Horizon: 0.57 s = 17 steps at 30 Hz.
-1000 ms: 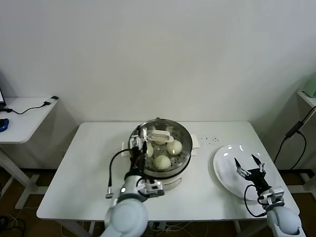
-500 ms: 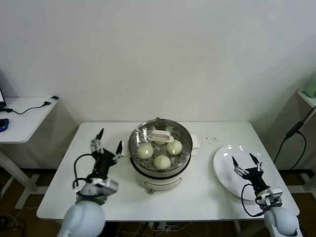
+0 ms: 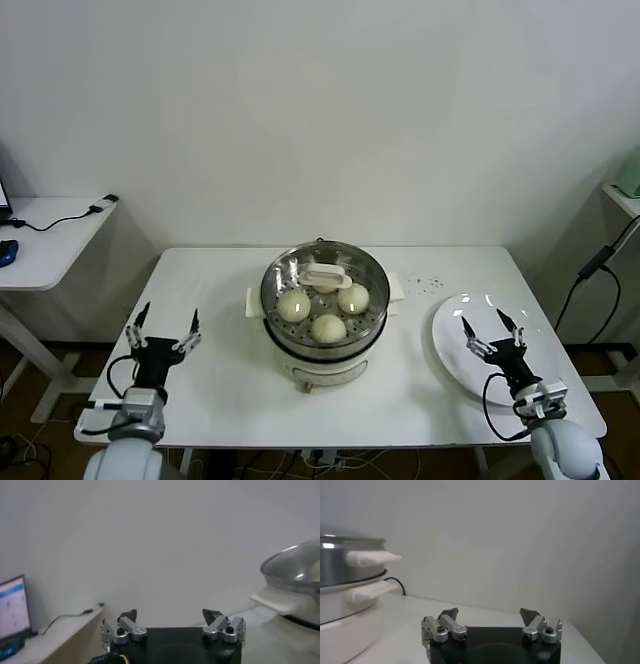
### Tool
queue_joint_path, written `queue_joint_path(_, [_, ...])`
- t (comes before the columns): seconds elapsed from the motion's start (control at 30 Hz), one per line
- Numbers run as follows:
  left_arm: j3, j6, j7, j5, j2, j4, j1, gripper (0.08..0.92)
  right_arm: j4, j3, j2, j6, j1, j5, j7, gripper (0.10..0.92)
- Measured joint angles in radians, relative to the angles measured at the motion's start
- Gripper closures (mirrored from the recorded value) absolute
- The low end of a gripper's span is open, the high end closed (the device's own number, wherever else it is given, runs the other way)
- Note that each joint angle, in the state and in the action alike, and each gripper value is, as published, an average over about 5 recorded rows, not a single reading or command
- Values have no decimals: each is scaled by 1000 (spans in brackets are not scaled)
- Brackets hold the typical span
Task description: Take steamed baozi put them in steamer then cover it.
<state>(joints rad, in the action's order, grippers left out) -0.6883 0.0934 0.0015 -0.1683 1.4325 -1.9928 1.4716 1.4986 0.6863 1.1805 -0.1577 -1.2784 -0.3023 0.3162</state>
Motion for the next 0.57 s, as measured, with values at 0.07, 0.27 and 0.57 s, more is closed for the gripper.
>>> queue_joint_path(0.07, [-17,-21,3,31,11,14,5,177,11,-3,0,3,-3,-7,3,203])
queue_joint_path(0.27, [-55,-64,18,97,34,43,16,177,37,-11,-2,11,-9,-29,6,203])
queue_joint_path(0.57, [-84,-98,37,142,50,52,32,177,44,-22,-14,12,-19,-54,6,203])
